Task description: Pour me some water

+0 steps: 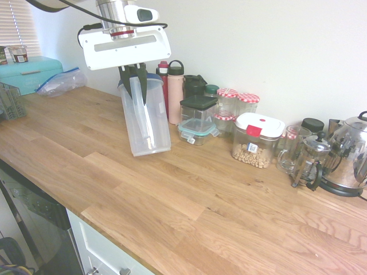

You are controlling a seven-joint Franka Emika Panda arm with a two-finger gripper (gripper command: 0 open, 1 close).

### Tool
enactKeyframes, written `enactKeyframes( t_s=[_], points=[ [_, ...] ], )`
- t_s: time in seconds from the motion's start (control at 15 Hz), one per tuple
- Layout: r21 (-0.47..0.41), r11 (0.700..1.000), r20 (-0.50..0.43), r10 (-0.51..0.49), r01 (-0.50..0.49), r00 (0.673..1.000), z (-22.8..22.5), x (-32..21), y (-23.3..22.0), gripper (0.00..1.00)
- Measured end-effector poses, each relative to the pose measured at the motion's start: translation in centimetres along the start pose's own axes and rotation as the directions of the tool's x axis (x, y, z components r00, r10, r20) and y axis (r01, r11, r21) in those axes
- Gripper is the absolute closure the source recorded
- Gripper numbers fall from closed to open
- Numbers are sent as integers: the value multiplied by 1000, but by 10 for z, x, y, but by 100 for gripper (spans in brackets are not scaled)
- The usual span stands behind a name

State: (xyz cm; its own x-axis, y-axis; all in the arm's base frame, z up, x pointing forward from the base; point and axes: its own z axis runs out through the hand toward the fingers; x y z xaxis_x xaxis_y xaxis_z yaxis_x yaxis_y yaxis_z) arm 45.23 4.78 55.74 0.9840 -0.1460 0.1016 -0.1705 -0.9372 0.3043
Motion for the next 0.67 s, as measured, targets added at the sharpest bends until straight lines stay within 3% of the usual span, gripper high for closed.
enactKeyframes(
  t_s=[0.13,0.33,0.67],
  points=[
    [-102,991,9,-83,83,997,-6,10,-20,100],
    [-232,951,57,-198,206,979,-8,16,-40,100],
    [-327,891,117,-294,316,949,-1,26,-79,100]
  ],
)
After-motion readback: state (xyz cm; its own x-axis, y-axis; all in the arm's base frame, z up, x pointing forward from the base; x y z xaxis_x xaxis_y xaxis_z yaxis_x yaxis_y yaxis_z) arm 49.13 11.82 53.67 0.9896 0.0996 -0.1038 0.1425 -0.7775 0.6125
